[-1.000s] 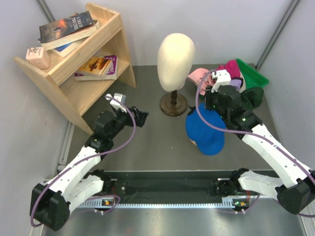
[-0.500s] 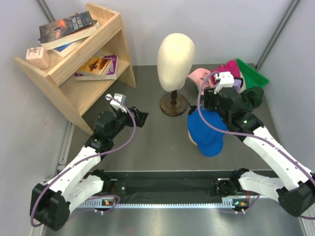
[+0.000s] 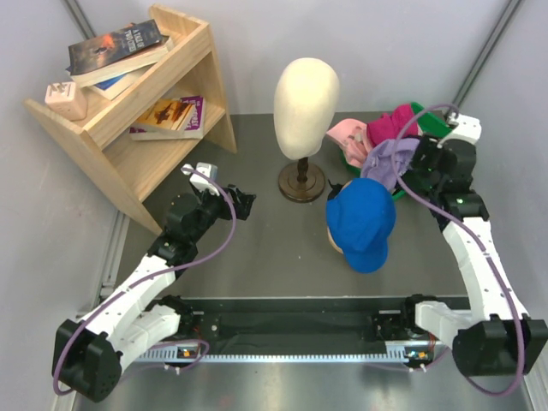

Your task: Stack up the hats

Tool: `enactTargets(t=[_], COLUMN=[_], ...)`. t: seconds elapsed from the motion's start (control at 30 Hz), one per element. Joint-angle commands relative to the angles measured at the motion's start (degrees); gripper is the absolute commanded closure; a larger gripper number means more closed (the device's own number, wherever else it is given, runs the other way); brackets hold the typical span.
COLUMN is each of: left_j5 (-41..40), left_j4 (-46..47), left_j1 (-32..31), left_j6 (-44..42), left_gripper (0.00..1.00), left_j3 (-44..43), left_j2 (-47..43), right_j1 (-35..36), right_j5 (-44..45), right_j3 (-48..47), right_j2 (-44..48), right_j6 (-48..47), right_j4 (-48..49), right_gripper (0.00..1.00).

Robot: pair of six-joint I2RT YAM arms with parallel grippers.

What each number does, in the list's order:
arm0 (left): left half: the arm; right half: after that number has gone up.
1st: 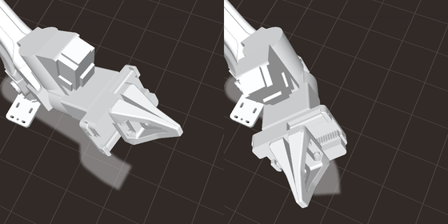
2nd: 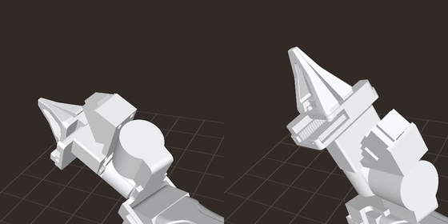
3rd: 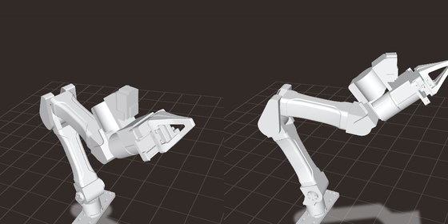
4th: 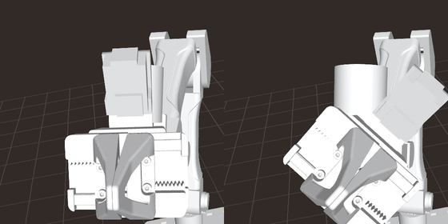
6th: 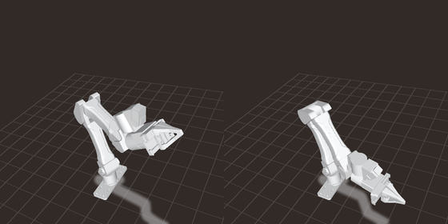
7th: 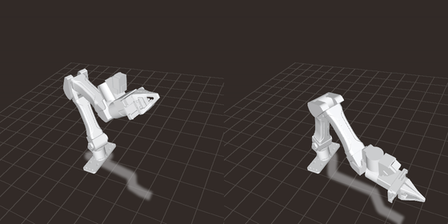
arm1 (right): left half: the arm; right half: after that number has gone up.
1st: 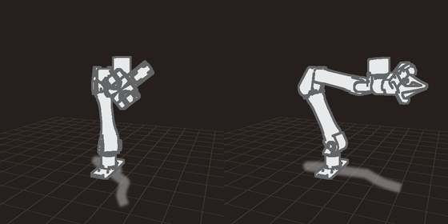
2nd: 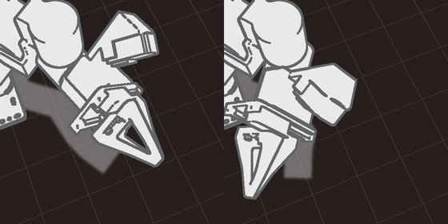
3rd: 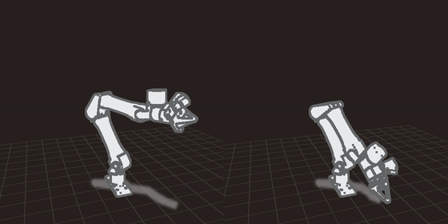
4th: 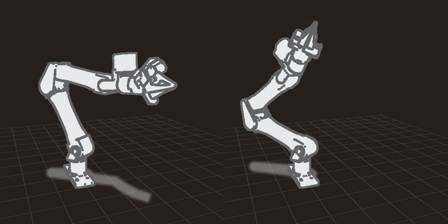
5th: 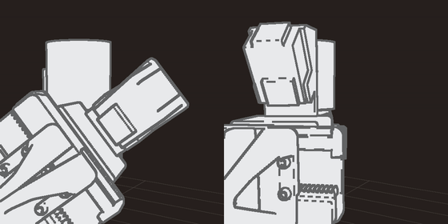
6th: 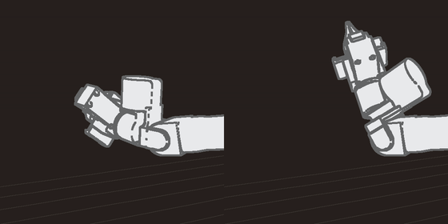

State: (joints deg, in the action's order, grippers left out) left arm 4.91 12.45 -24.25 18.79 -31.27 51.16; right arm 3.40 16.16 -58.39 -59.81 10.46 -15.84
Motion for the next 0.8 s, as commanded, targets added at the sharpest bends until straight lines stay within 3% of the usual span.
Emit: enactTargets(t=[0.0, 0.63, 0.73, 0.77], left_j5=[-1.65, -1.57, -1.57, -1.74], left_j4=[2.32, 2.76, 2.85, 2.85], left_j1=[0.08, 0.08, 0.08, 0.08], left_j6=[-1.12, -1.38, -1.47, -1.47], left_gripper=[0.01, 0.01, 0.01, 0.01], left_j3=[0.77, 0.42, 0.42, 0.42], left_j2=[-0.36, 4.04, 4.04, 4.13], right_j1=[-8.22, -12.54, -12.54, -12.54], right_j5=[-10.78, -9.48, -8.87, -8.43], right_j3=[4.15, 3.81, 2.85, 2.58], right_j2=[-3.37, -22.00, -23.94, -24.21], right_j6=[2.46, 1.06, 0.62, 0.44], right_j4=[7.92, 20.84, 21.11, 20.93], right_gripper=[0.33, 0.38, 0.44, 0.55])
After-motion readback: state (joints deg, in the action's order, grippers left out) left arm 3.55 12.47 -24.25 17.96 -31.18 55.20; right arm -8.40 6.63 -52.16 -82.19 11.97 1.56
